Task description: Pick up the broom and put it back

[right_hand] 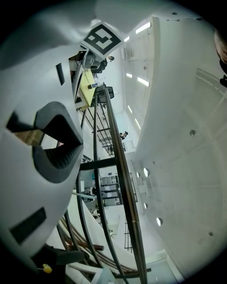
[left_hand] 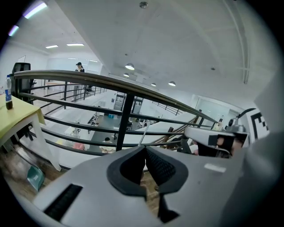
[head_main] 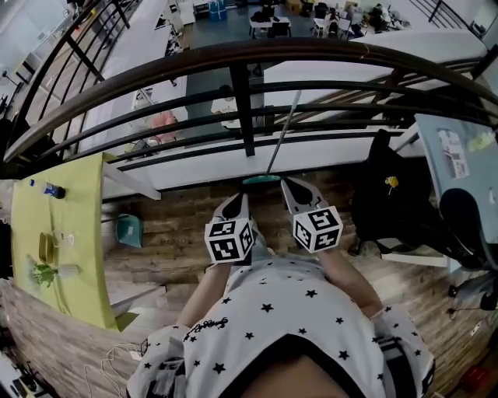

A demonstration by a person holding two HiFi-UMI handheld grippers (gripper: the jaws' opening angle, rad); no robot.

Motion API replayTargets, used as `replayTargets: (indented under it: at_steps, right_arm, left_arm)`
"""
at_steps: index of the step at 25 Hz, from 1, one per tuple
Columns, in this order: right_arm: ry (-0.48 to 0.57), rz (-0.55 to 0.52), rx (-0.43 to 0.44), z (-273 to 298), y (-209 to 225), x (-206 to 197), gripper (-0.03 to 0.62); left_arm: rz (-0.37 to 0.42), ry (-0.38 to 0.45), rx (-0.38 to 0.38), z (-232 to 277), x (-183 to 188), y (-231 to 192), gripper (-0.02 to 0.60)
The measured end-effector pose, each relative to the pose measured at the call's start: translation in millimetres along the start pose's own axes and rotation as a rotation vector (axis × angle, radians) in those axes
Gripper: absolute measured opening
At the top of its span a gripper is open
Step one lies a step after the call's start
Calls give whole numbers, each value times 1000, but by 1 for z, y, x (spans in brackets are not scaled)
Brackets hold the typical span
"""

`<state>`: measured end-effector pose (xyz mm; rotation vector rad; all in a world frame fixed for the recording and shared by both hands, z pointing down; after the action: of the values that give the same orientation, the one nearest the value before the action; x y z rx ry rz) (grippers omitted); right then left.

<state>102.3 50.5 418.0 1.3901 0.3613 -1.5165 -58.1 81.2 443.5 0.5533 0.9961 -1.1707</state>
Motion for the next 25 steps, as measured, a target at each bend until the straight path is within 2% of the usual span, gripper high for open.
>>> replayTargets:
  at_steps: [13,25]
  right_arm:
    - [-6,39,18,1,3,-5,-7]
    - [0,19,38,2,1,-5,-8]
  left_arm:
    - [11,-1,1,0,-2,2,12]
    - [7,-6,5,1,-2,3,12]
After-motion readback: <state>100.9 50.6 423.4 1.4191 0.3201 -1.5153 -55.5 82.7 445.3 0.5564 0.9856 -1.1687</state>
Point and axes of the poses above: the fingertips, and each gripper's own axes: z forward along the fingers, y to its right, x out of its top, the point moved 6 cm from there along -z, backward along the fingers, and after that the axes turned 13 degrees about z, right-handed, at the moved point
